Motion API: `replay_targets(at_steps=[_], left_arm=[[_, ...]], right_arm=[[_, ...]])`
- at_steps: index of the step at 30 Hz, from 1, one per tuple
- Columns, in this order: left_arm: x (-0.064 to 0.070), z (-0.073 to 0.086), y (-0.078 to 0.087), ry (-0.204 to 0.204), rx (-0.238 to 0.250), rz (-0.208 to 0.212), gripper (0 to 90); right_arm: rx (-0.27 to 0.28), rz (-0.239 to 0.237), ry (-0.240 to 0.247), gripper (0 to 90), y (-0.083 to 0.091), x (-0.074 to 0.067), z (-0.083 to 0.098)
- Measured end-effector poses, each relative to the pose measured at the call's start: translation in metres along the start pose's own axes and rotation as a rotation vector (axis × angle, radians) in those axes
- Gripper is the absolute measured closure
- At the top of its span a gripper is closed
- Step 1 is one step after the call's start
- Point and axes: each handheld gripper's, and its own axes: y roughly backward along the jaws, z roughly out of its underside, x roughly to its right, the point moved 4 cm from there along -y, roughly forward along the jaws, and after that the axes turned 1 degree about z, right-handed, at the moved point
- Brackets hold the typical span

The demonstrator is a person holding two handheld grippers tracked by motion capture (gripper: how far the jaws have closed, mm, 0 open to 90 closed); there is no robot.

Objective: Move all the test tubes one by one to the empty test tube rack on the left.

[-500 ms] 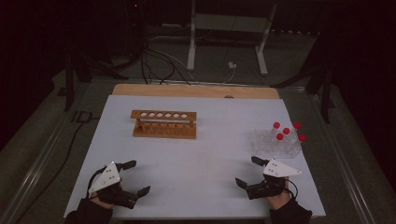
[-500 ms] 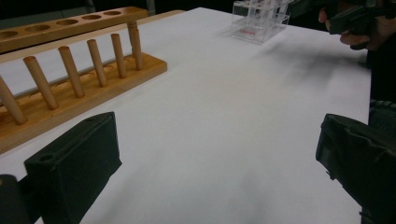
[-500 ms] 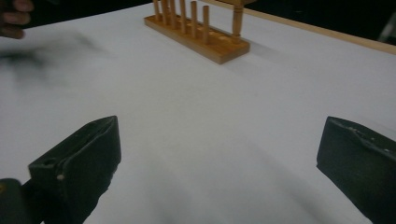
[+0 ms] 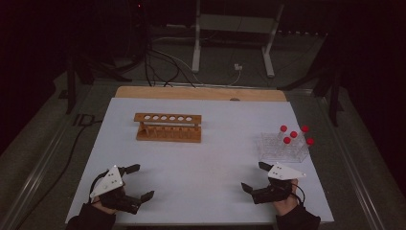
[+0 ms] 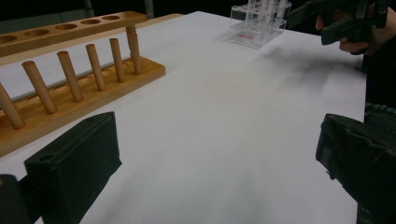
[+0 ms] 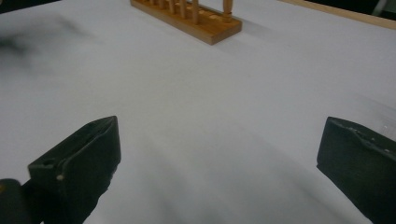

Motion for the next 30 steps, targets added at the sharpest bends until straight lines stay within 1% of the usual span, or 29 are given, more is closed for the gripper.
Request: replay_targets(at_steps=[1,2,5,11,15,19,23,24,28,30], left_arm=[[0.0,0.0,0.0,0.003,0.001,0.002,0.4],[0.0,0.0,0.0,0.005,0.0,0.002,0.4],[0.0,0.0,0.0,0.005,0.001,0.002,0.4],[0.0,0.0,0.0,0.009,0.002,0.005,0.4],[0.0,0.0,0.0,0.01,0.004,0.004,0.4],[0.0,0.0,0.001,0.011,0.006,0.005,0.4],[0.0,-0.001,0.001,0.013,0.007,0.007,0.4],[0.0,0.0,0.001,0.013,0.005,0.007,0.4],[0.0,-0.001,0.001,0.012,0.006,0.007,0.4],[0.0,-0.001,0.001,0.013,0.007,0.008,0.4]], right_arm=[[-0.007,0.003,0.01,0.0,0.0,-0.001,0.0],[-0.014,-0.007,0.01,0.0,-0.001,-0.002,0.0],[-0.036,-0.017,0.01,0.0,-0.002,-0.005,0.0],[-0.038,-0.025,0.023,0.0,0.0,-0.013,-0.008],[-0.037,-0.05,0.021,0.0,0.001,-0.019,-0.015],[-0.026,-0.066,0.017,0.0,0.004,-0.023,-0.023],[-0.008,-0.06,0.017,0.0,0.008,-0.024,-0.032],[0.001,-0.062,0.009,0.0,0.009,-0.024,-0.035],[0.027,-0.037,0.009,0.0,0.014,-0.021,-0.044],[0.041,-0.026,0.001,0.0,0.017,-0.018,-0.048]])
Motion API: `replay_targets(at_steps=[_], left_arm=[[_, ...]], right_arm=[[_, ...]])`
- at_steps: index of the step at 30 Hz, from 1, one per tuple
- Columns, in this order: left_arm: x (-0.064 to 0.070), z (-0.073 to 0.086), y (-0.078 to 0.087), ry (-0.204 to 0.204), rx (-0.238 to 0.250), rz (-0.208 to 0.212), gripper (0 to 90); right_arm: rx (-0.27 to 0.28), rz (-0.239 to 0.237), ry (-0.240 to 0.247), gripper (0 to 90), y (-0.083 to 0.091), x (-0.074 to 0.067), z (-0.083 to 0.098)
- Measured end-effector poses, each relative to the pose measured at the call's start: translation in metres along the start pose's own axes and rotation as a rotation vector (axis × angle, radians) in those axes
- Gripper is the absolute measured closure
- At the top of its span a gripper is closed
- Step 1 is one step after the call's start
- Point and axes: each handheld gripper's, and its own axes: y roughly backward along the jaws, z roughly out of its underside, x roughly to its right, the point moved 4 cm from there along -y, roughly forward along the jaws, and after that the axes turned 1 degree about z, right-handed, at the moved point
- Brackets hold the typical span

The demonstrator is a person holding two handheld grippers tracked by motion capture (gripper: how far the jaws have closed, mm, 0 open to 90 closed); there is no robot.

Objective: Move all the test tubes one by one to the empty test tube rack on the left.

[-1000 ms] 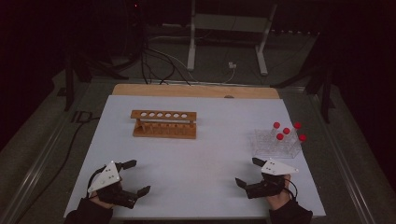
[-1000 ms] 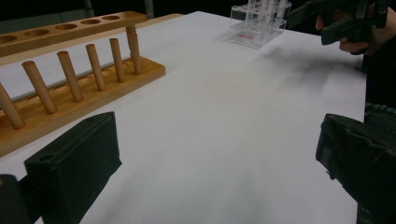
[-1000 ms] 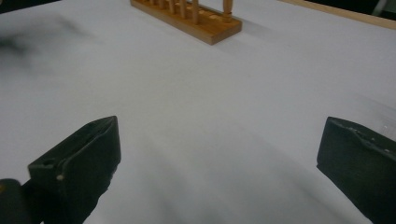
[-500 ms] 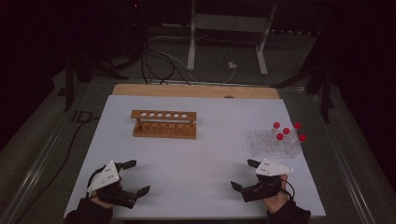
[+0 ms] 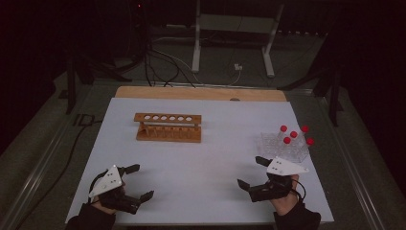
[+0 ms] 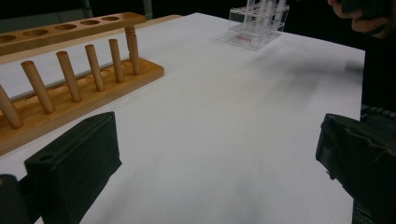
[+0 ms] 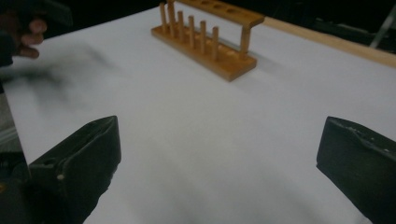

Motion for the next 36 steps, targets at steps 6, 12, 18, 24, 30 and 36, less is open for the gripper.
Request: replay_targets(at_steps=[6,12,18,24,30,36], left_arm=[[0.0,0.0,0.0,0.0,0.001,0.0,0.4],[0.0,0.0,0.0,0.002,0.002,0.002,0.4],[0.0,0.0,0.001,0.004,0.002,0.003,0.4],[0.0,0.0,0.001,0.003,0.004,0.003,0.4],[0.0,0.0,0.001,0.001,0.004,0.004,0.4],[0.001,0.0,0.001,0.004,0.004,0.008,0.4]], right_arm=[[0.04,0.048,-0.008,0.0,0.011,0.009,-0.012],[0.068,0.106,-0.013,0.0,0.021,0.018,-0.021],[0.078,0.173,-0.033,0.0,0.031,0.029,-0.025],[0.073,0.234,-0.048,0.0,0.039,0.038,-0.023],[0.061,0.307,-0.061,0.0,0.048,0.048,-0.021],[0.051,0.372,-0.091,0.0,0.057,0.056,-0.015]])
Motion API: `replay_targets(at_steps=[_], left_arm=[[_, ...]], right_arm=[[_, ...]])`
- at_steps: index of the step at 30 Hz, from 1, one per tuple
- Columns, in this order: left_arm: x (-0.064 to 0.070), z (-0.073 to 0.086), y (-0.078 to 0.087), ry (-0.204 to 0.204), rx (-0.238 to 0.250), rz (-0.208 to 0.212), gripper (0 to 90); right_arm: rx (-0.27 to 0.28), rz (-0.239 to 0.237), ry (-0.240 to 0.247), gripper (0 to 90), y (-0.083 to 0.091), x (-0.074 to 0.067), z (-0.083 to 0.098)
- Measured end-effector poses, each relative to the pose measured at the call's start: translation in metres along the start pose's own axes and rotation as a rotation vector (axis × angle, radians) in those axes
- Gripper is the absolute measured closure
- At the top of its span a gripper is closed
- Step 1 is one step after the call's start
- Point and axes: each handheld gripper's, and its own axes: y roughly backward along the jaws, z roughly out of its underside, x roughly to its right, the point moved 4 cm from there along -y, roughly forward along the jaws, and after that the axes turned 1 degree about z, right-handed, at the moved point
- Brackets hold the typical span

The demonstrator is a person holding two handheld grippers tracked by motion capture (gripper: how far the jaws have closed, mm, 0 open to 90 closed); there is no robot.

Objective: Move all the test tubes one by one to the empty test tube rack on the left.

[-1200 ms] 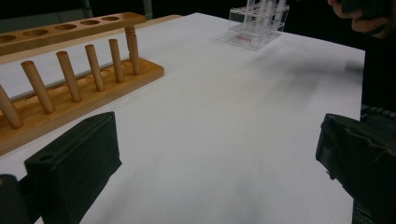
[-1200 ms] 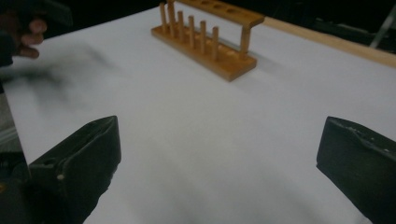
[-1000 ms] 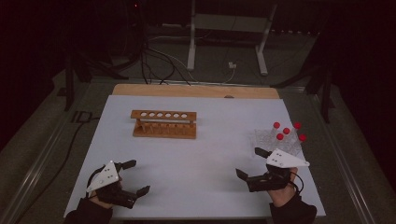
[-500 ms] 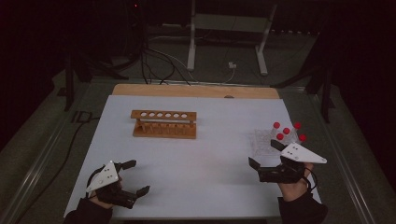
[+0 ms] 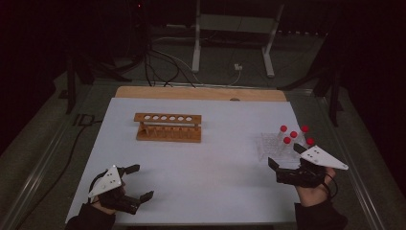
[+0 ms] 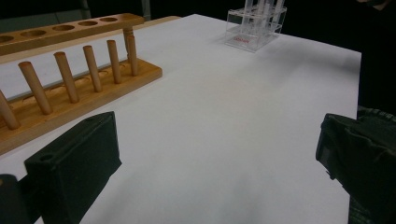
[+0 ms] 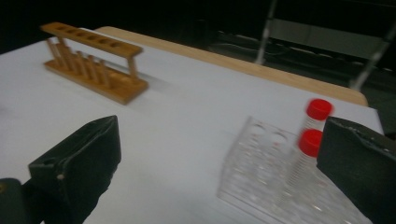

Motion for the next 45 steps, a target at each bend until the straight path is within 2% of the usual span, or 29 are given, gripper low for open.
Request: replay_targets(at_steps=[9,16,24,25,26,28,34,45], left_arm=[[0.0,0.0,0.0,0.001,0.001,0.002,0.4],[0.0,0.0,0.0,0.001,0.002,0.005,0.4],[0.0,0.0,0.0,0.004,0.001,0.007,0.4],[0.0,0.0,0.0,0.004,0.001,0.007,0.4],[0.0,0.0,0.0,0.004,0.001,0.007,0.4],[0.0,0.0,0.0,0.005,0.001,0.007,0.4],[0.0,0.0,-0.001,0.008,-0.001,0.008,0.4],[-0.001,0.001,-0.002,0.01,-0.004,0.01,0.4]], right_arm=[[-0.048,0.094,-0.018,0.0,-0.001,0.012,0.01],[-0.105,0.138,-0.038,0.0,-0.005,0.017,0.018],[-0.167,0.209,-0.075,8.2,-0.01,0.025,0.026],[-0.178,0.219,-0.077,9.9,-0.012,0.026,0.027],[-0.187,0.221,-0.083,15.2,-0.012,0.027,0.029],[-0.192,0.234,-0.095,18.2,-0.014,0.029,0.031],[-0.199,0.222,-0.113,39.7,-0.018,0.032,0.031],[-0.239,0.22,-0.119,54.2,-0.038,0.041,0.034]])
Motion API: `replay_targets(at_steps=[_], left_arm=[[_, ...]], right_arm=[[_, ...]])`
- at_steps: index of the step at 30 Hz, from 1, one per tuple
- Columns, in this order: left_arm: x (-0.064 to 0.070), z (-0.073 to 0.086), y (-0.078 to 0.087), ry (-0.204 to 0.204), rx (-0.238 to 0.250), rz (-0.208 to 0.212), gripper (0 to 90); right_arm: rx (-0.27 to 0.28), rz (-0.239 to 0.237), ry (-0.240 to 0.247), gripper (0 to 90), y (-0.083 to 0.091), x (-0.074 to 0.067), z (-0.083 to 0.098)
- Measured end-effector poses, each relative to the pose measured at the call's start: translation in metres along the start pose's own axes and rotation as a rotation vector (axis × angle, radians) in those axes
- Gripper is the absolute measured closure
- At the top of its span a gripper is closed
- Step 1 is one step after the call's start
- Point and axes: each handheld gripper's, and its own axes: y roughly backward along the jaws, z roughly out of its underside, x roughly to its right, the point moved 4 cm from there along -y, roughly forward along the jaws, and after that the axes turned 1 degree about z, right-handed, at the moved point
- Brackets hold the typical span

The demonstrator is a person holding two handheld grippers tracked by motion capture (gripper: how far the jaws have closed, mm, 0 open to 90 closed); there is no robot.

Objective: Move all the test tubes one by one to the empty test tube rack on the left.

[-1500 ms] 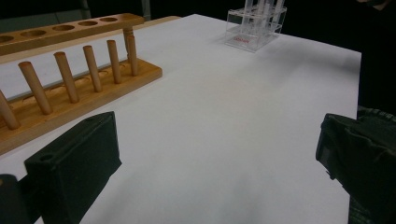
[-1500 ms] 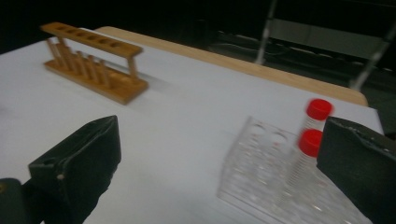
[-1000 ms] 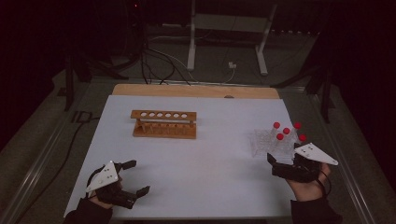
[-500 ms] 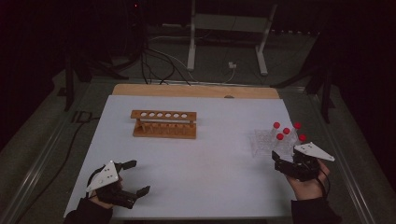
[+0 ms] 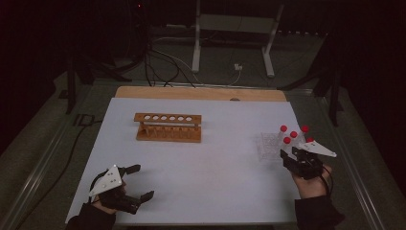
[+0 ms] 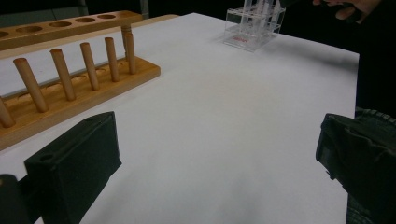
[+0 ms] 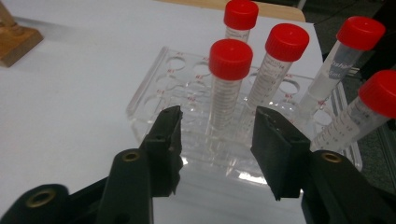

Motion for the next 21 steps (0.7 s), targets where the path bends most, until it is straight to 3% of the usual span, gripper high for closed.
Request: replay_targets(at_steps=[11,21], left_arm=[[0.0,0.0,0.0,-0.001,-0.003,0.0,0.4],[0.001,0.0,0.0,-0.007,-0.017,-0.004,0.4]], right_arm=[[-0.024,0.015,-0.004,64.3,-0.02,0.006,-0.004],[-0.037,-0.003,0.003,71.7,-0.029,0.004,-0.005]])
